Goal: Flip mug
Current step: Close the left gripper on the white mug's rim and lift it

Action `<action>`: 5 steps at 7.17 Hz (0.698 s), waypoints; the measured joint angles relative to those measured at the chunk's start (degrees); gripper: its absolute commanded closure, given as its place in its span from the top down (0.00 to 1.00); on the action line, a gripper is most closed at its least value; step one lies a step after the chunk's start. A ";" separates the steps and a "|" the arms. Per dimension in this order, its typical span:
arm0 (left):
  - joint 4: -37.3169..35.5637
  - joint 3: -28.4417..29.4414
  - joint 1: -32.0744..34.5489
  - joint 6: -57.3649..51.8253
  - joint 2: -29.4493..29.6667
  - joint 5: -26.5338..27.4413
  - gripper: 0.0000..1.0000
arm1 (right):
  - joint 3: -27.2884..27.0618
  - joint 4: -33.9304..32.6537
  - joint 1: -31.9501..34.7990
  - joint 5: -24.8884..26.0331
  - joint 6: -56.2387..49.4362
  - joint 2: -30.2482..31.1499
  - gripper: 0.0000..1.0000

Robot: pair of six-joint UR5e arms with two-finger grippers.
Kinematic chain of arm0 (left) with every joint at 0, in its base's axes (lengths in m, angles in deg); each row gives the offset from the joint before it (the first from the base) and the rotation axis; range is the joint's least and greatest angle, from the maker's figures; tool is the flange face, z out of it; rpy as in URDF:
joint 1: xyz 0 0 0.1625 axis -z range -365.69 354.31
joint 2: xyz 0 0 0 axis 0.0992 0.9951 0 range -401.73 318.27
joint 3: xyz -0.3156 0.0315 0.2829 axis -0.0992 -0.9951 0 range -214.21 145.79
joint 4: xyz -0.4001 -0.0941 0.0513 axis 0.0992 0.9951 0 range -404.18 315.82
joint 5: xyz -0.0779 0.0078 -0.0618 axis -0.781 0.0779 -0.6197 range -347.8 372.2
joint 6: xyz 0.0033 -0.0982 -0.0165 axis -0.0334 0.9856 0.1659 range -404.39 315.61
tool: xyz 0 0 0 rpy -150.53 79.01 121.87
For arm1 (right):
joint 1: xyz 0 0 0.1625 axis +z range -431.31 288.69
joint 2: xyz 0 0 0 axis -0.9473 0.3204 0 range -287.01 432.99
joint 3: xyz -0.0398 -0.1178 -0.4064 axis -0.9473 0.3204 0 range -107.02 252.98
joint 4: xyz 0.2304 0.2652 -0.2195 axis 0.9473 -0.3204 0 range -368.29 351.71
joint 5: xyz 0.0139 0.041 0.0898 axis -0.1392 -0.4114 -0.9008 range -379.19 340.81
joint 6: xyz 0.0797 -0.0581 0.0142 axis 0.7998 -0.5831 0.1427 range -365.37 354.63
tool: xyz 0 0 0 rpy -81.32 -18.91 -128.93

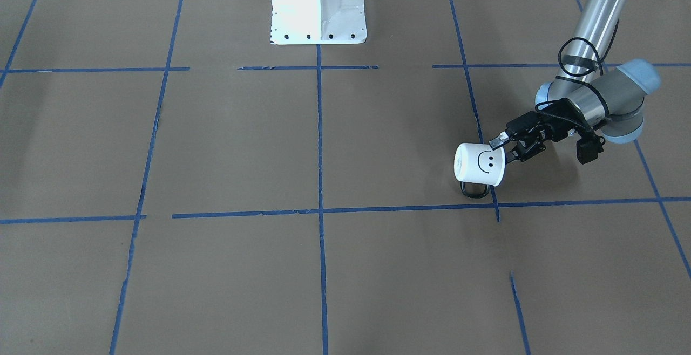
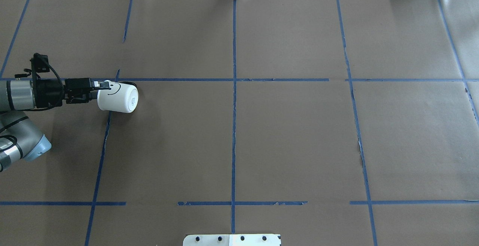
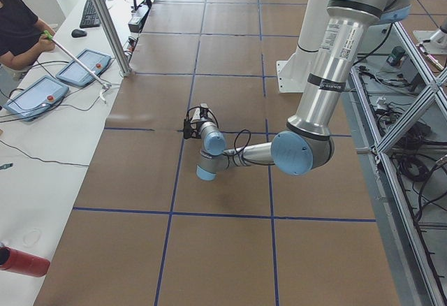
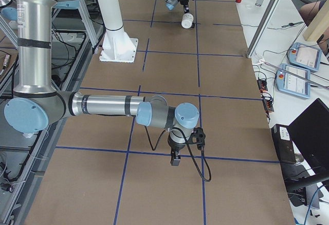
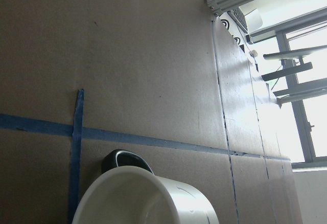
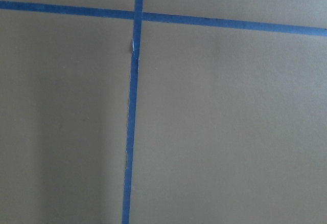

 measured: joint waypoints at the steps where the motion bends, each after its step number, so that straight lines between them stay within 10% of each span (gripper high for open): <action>1: 0.02 -0.06 -0.76 0.42 0.48 0.83 0.72 | -0.02 0.00 0.00 0.00 0.00 0.00 1.00; 3: 0.02 -0.10 -1.49 0.67 0.73 1.30 0.00 | -0.01 0.00 0.00 0.00 0.00 0.00 1.00; 5: 0.13 -0.13 -1.67 0.66 0.68 1.32 0.00 | 0.02 0.00 0.00 0.00 0.00 0.00 1.00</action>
